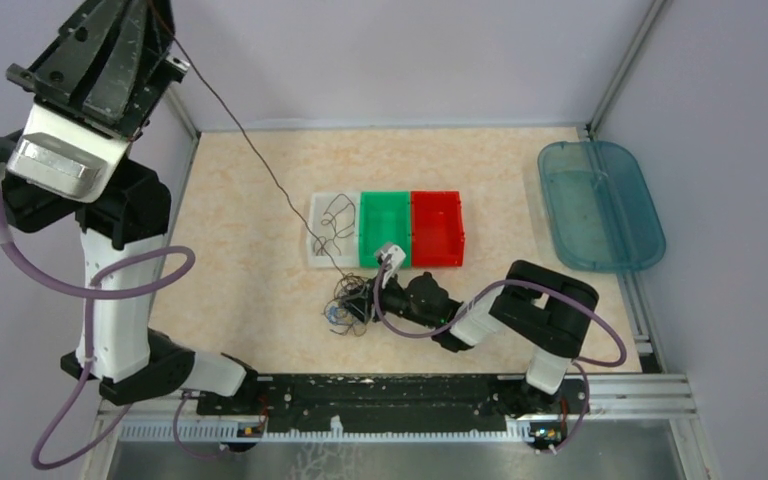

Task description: Untangle the cables

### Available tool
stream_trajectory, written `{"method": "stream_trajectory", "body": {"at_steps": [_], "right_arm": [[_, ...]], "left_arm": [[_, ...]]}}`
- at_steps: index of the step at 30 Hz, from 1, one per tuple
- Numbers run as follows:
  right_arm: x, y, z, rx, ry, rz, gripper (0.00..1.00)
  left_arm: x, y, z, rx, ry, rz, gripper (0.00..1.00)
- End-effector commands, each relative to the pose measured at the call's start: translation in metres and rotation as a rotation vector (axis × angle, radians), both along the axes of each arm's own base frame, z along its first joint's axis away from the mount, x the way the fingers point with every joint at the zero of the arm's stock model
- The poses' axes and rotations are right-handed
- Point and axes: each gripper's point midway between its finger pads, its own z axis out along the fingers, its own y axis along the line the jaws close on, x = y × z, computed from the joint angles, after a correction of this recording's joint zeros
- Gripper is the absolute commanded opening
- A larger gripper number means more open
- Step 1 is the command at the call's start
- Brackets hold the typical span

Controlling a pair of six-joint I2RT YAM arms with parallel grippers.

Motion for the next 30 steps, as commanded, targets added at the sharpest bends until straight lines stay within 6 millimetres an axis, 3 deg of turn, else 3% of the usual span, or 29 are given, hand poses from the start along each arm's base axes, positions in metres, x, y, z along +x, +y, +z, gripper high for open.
{"method": "stream_trajectory", "body": {"at_steps": [1, 8, 13, 14, 17, 20, 25, 30], "right_arm": [[-0.001, -0.008, -0.002, 0.048, 0.011, -0.043, 0.46], [0.000, -0.028, -0.016, 0.021, 0.037, -0.107, 0.45], [0.011, -0.061, -0.034, -0.036, 0.072, -0.260, 0.36], [0.013, -0.067, -0.036, -0.052, 0.083, -0.289, 0.37], [0.010, -0.077, -0.034, -0.072, 0.090, -0.303, 0.59], [0.002, -0.078, -0.004, -0.017, 0.023, -0.249, 0.72], [-0.024, -0.065, 0.073, 0.073, -0.163, -0.047, 0.84], [-0.048, -0.056, 0.141, 0.140, -0.358, 0.118, 0.89]], "left_arm": [[-0.044, 0.047, 0.037, -0.249, -0.285, 0.149, 0.00], [-0.073, 0.064, 0.043, -0.357, -0.539, 0.306, 0.00], [-0.079, 0.073, 0.048, -0.431, -0.656, 0.457, 0.00], [-0.080, 0.077, 0.050, -0.446, -0.651, 0.469, 0.00], [-0.065, 0.084, 0.053, -0.460, -0.518, 0.432, 0.00], [-0.022, 0.072, 0.044, -0.377, -0.284, 0.380, 0.00], [0.048, 0.040, 0.002, -0.222, 0.053, 0.314, 0.00], [0.075, 0.022, -0.030, -0.145, 0.185, 0.269, 0.00]]}}
